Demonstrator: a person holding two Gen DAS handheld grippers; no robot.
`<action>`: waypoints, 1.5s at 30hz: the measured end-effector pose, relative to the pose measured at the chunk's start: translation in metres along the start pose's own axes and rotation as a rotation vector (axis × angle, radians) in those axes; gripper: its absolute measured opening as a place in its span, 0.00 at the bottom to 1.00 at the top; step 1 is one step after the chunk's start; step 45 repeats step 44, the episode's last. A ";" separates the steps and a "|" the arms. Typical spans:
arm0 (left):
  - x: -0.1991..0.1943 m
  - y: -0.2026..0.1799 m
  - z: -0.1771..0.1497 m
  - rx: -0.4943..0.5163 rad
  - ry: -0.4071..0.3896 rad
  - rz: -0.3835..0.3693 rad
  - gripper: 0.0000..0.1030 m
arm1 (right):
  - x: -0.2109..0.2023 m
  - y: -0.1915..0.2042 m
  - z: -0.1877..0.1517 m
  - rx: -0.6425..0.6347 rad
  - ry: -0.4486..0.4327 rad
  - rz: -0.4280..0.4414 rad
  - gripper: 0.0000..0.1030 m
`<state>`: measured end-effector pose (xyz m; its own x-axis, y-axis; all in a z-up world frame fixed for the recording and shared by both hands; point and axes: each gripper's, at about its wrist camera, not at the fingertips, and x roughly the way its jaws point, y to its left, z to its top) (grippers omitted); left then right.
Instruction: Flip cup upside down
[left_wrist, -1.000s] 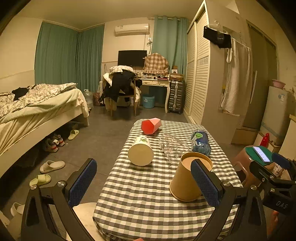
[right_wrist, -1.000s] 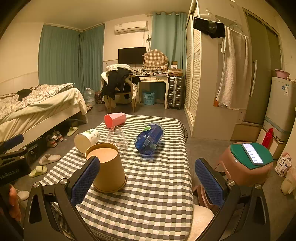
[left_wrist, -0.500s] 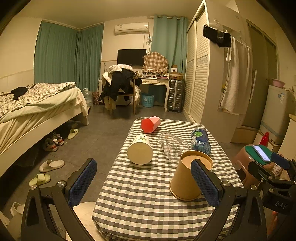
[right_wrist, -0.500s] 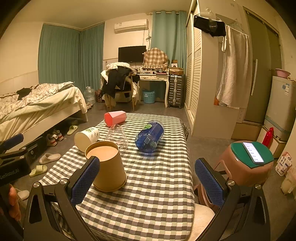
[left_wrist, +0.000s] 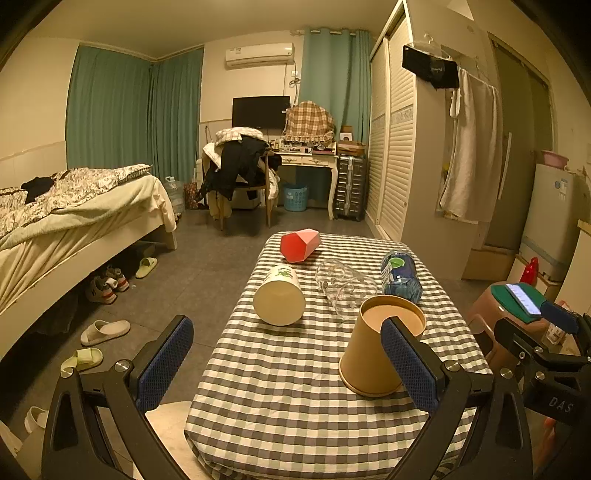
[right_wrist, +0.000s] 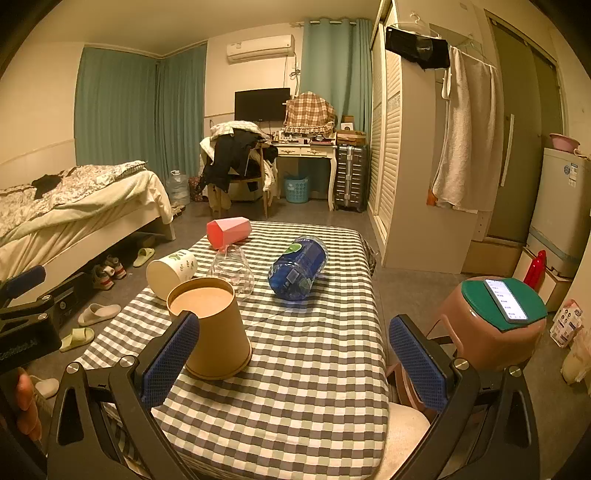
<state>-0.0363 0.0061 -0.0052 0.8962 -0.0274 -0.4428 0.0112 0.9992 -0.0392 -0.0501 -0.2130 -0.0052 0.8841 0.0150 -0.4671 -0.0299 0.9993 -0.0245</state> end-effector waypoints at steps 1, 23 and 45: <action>0.000 0.000 0.000 0.001 0.000 0.000 1.00 | 0.001 0.000 0.000 0.000 0.003 -0.001 1.00; -0.002 0.000 0.002 0.002 0.001 0.005 1.00 | 0.002 0.000 -0.003 0.004 0.013 -0.001 1.00; -0.002 0.001 0.002 0.001 0.001 0.011 1.00 | 0.004 0.003 -0.005 -0.002 0.031 -0.001 1.00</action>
